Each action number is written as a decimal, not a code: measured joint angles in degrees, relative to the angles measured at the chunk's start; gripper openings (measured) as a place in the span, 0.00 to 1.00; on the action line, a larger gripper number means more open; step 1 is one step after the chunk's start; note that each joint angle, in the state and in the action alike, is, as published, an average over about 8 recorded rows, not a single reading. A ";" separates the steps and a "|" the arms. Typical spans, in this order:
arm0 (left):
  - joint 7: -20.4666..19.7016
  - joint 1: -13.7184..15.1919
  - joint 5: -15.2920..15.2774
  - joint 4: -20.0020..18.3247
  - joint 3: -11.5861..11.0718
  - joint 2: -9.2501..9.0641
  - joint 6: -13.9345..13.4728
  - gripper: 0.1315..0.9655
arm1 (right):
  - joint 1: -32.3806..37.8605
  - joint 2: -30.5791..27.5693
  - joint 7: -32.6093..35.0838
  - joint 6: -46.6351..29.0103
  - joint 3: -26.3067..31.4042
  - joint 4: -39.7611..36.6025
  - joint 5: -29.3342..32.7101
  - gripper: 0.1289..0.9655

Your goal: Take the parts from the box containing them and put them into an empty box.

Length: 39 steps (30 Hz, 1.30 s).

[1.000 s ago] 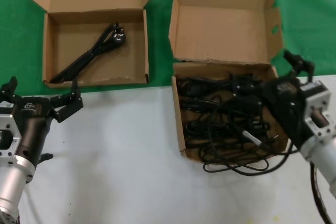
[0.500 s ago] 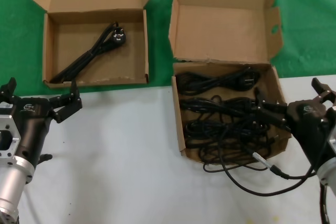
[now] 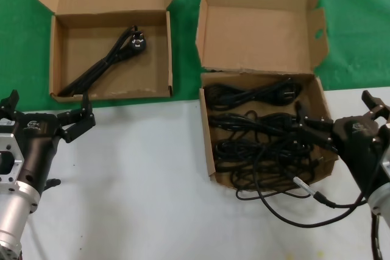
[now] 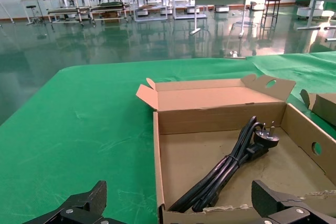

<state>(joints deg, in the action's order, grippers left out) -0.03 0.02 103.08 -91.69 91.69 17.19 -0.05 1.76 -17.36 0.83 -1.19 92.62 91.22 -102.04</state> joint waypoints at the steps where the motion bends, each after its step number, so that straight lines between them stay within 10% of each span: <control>1: 0.00 0.00 0.00 0.00 0.00 0.00 0.00 1.00 | 0.00 0.00 0.00 0.00 0.00 0.00 0.00 1.00; 39: 0.00 0.00 0.00 0.00 0.00 0.00 0.00 1.00 | 0.00 0.00 0.00 0.00 0.00 0.00 0.00 1.00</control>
<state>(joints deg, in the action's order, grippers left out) -0.03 0.02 103.08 -91.69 91.69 17.19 -0.05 1.76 -17.36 0.83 -1.19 92.62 91.22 -102.04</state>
